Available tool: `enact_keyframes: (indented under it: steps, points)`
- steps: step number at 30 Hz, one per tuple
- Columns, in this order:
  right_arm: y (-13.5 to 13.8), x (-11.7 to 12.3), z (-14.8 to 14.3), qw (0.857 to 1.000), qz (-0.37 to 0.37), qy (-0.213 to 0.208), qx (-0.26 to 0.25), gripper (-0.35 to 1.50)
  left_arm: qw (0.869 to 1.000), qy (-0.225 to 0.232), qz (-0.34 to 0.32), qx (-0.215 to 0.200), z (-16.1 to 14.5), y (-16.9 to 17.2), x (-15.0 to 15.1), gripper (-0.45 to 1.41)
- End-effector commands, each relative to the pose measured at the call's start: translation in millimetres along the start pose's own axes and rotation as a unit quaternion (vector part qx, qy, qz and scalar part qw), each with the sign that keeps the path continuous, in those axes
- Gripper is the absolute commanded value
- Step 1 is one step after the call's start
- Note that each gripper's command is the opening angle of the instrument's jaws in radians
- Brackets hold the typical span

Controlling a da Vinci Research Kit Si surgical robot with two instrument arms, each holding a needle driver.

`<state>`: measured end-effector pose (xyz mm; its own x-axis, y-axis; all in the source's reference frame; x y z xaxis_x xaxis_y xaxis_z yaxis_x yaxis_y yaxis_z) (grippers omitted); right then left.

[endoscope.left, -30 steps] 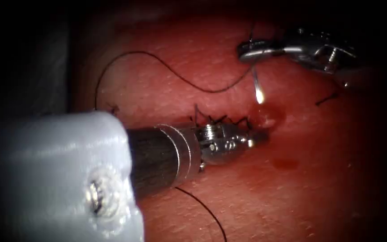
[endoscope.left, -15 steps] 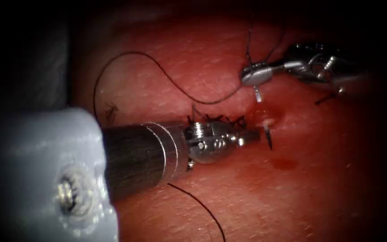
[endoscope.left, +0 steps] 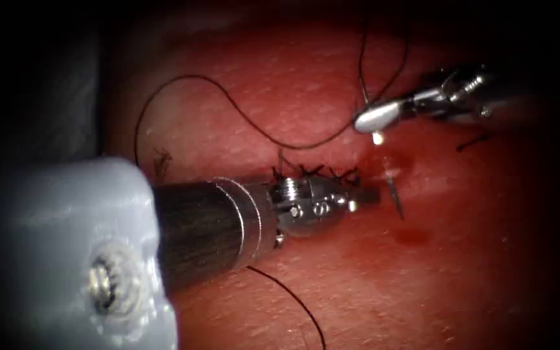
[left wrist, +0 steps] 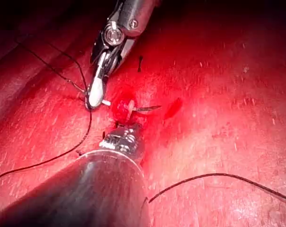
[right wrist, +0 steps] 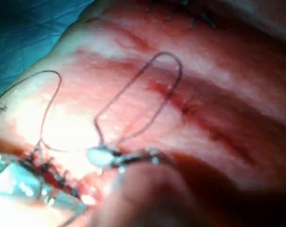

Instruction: Wound Closure

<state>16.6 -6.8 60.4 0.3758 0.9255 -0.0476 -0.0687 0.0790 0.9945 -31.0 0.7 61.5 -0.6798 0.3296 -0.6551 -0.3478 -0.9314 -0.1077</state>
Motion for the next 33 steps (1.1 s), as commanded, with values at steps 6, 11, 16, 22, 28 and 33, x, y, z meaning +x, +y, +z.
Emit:
enact_keyframes:
  steps: [6,11,16,22,28,33]
  points:
    - [-0.9,-2.5,1.4,1.0,0.016,-0.006,0.004,-0.35,1.0,0.0,-0.001,-0.002,0.5,0.3,0.1,-0.45]
    - [-0.8,-2.9,0.4,1.0,0.015,0.015,0.003,-0.16,1.0,-0.001,0.003,-0.001,0.0,0.5,0.5,-0.45]
    - [0.1,-2.8,-1.6,0.999,-0.018,0.044,-0.003,1.28,0.999,0.005,0.033,-0.011,-0.6,1.5,0.9,-0.45]
    - [0.6,-3.5,-5.7,0.998,-0.048,0.045,-0.011,1.32,0.996,0.036,0.08,-0.008,-1.4,2.4,1.0,-0.3]
    - [0.5,-3.4,-10.1,0.996,-0.049,0.066,-0.017,1.21,0.985,0.091,0.143,-0.01,-1.2,3.3,1.5,-0.11]
    - [1.0,-3.9,-10.9,0.995,-0.053,0.082,-0.029,1.15,0.976,0.126,0.178,0.007,-0.2,4.0,3.0,0.36]
